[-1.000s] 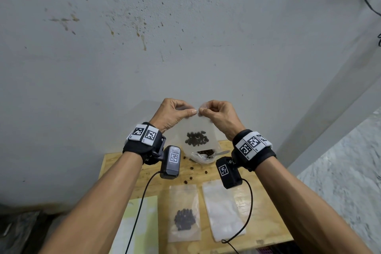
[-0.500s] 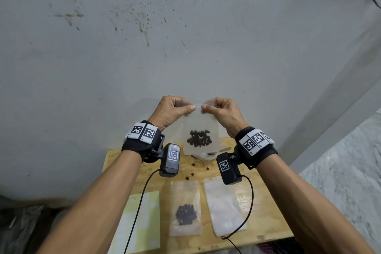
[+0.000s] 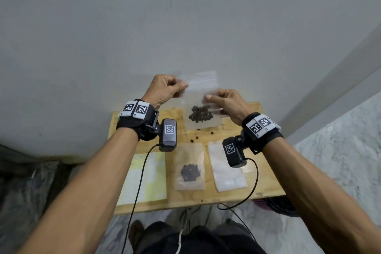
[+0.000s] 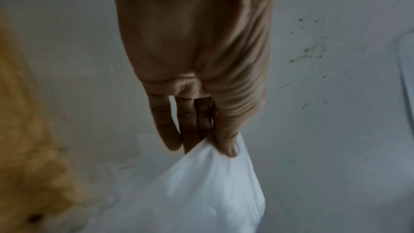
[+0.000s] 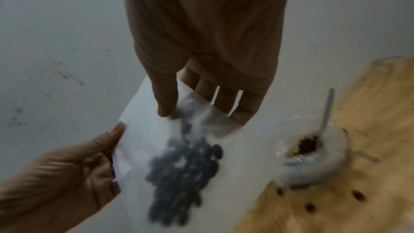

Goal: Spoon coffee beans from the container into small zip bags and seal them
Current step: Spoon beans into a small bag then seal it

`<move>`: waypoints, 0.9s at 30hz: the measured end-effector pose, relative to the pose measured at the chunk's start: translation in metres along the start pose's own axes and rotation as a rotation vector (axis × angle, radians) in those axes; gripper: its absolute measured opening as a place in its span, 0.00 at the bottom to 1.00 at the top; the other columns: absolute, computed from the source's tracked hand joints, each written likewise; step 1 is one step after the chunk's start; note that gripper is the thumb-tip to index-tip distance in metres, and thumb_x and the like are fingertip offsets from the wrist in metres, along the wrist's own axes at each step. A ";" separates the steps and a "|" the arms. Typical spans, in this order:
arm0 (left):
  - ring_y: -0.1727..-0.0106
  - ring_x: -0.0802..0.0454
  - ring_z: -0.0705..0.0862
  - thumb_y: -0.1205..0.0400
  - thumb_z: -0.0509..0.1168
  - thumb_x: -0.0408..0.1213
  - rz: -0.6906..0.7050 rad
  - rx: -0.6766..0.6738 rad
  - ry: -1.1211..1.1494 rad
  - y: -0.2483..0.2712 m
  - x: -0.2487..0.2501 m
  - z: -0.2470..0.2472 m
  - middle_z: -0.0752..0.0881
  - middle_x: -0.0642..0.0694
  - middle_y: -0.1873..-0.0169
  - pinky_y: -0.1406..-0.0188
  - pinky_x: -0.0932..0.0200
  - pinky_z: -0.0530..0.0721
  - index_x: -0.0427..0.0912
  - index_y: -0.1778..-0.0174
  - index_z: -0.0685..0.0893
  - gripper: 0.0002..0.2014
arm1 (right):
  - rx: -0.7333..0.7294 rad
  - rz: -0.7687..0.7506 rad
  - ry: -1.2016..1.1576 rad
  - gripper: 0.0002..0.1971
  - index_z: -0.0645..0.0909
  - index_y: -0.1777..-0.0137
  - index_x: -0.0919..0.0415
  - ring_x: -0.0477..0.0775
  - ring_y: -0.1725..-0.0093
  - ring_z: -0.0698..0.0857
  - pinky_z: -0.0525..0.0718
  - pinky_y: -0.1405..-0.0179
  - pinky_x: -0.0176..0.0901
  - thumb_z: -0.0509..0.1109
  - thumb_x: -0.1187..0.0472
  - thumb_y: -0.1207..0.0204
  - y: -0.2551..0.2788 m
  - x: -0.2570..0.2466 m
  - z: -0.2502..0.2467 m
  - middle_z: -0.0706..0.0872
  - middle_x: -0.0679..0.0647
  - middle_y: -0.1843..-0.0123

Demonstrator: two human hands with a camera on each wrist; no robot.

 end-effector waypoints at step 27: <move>0.20 0.42 0.63 0.24 0.72 0.54 -0.082 -0.493 -1.185 0.135 -0.209 0.082 0.59 0.44 0.18 0.26 0.43 0.67 0.51 0.18 0.62 0.40 | 0.444 0.429 0.902 0.36 0.69 0.28 0.66 0.66 0.30 0.72 0.80 0.43 0.61 0.76 0.45 0.28 0.042 0.194 0.012 0.69 0.62 0.28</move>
Point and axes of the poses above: each hand's wrist, its own y-axis away from the middle knuckle, its own z-axis out of the palm, x = y × z, the point moved 2 cm from there along -y, towards the middle knuckle
